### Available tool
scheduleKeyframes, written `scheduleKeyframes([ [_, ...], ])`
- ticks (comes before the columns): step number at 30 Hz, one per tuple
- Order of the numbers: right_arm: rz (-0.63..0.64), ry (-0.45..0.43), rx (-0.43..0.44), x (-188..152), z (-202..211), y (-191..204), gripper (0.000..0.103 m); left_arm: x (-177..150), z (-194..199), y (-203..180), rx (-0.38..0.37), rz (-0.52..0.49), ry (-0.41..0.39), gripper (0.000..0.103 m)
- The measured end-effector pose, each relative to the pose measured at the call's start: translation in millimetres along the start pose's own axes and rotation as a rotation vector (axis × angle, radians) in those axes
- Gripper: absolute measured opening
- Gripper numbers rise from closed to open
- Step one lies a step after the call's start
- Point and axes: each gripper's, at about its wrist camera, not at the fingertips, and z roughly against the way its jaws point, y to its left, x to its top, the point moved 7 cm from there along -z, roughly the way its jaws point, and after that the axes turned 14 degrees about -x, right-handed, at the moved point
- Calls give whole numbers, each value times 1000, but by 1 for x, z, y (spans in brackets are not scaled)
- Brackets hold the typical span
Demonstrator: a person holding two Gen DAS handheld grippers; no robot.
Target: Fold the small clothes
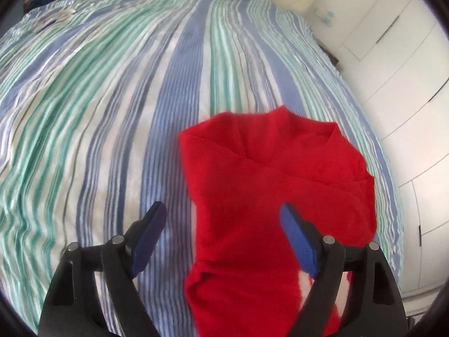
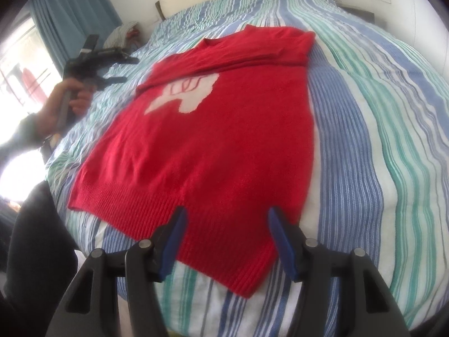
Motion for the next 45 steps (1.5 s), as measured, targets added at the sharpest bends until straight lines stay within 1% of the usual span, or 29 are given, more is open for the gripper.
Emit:
scheduleKeyframes([
  [1,2,-1,-3,0,0,0,60,1,-14,2,30,-2,31,49],
  [2,3,-1,-5,0,0,0,60,0,-24,9,128,-31,55,18],
  [3,1,0,-7,1,0,-1,59,-1,-31,19,238,-58,71,13],
  [4,-3,-1,-9,1,0,-1,60,-2,-31,28,300,-57,54,10],
  [5,-7,-2,-9,1,1,-2,59,-3,-30,34,291,-29,36,11],
  [7,-15,-1,-6,1,1,-4,59,-5,-24,33,262,7,6,17],
  [8,-18,-2,-5,1,1,-5,59,-6,-19,29,258,-1,-4,21],
  [9,-20,-2,-3,2,1,-6,59,-7,-12,23,259,-20,-20,36],
  [10,-22,-2,-1,2,1,-6,59,-8,-1,17,259,-38,-47,58],
  [11,-24,-3,1,2,1,-6,59,-12,10,11,251,-59,-79,68],
  [12,-26,-5,3,3,1,-7,59,-17,20,3,237,-86,-106,81],
  [13,-28,-6,4,3,2,-7,59,-24,25,-4,223,-119,-118,84],
  [15,-31,-8,5,3,2,-7,59,-36,19,-5,240,-163,-70,81],
  [16,-32,-8,5,3,2,-7,59,-44,9,4,286,-166,-26,71],
  [17,-31,-8,4,3,2,-6,59,-51,-1,20,341,-145,22,63],
  [18,-30,-8,2,3,2,-6,59,-58,-7,35,332,-94,51,62],
  [19,-27,-9,0,3,2,-6,59,-57,0,43,285,-49,11,65],
  [21,-19,-15,-8,2,5,-5,59,-58,13,46,276,1,-28,71],
  [24,-16,-38,-31,2,14,-7,59,-67,29,35,277,-25,-30,72],
  [27,-30,-62,-49,8,20,-13,60,-91,51,18,239,-59,-23,75],
  [29,-35,-73,-58,12,22,-17,59,-115,65,3,214,-94,-6,81],
  [31,-27,-75,-59,14,23,-17,59,-142,70,-9,194,-120,23,90],
  [34,-7,-29,-64,8,13,-14,59,-194,66,-14,214,-123,119,90],
  [35,-2,2,-75,5,7,-14,60,-207,66,-14,226,-121,131,90],
  [37,10,47,-106,-3,0,-16,59,-219,75,-20,218,-118,103,90],
  [38,7,48,-106,-4,1,-18,59,-218,81,-23,202,-112,76,90],
  [41,-9,-13,-134,8,15,-29,59,-203,98,-26,182,-96,-26,95],
  [42,0,-40,-160,16,19,-35,60,-195,102,-24,190,-97,-61,97],
  [45,7,-86,-232,42,21,-59,62,-176,102,-3,242,-67,-118,97],
])
